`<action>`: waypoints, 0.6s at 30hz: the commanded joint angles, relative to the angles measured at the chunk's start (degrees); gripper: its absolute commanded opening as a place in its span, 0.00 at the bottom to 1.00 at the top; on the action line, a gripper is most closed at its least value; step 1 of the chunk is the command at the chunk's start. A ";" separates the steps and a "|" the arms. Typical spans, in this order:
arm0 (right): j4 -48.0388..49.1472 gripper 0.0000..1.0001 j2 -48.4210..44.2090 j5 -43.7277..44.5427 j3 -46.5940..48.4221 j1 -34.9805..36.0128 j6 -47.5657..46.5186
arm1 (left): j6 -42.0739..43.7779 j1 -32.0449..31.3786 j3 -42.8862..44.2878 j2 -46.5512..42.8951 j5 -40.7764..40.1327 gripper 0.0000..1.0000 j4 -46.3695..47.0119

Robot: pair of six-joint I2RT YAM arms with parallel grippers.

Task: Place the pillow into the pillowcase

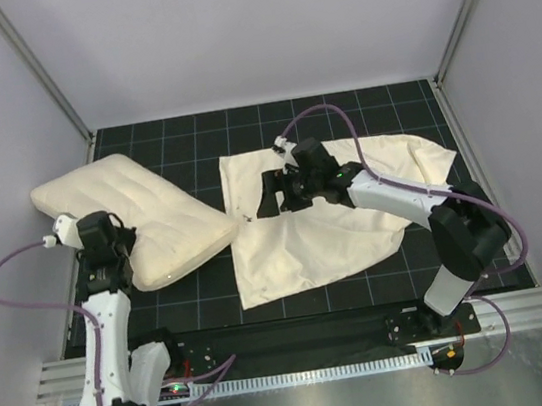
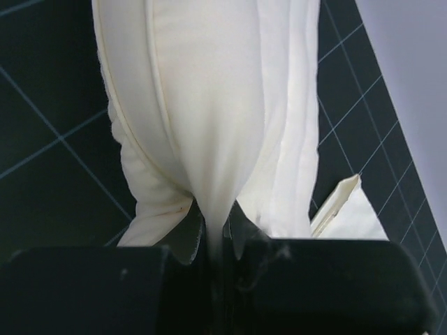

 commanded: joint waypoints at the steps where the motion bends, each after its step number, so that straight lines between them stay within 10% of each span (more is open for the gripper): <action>1: 0.31 0.85 3.04 1.41 5.94 4.78 0.09 | -3.32 0.37 -0.28 -6.90 -6.39 0.00 2.46; 8: 3.64 0.64 7.96 0.97 7.97 13.75 4.31 | -1.39 0.20 -1.78 -5.69 -5.34 0.00 0.26; 12: 3.73 0.32 11.65 2.03 8.50 15.95 6.85 | -1.65 0.28 -2.66 -5.77 -3.40 0.00 1.14; 18: 6.90 0.22 15.95 3.43 8.31 17.54 9.67 | 0.46 0.28 -2.57 -5.95 -0.59 0.01 0.88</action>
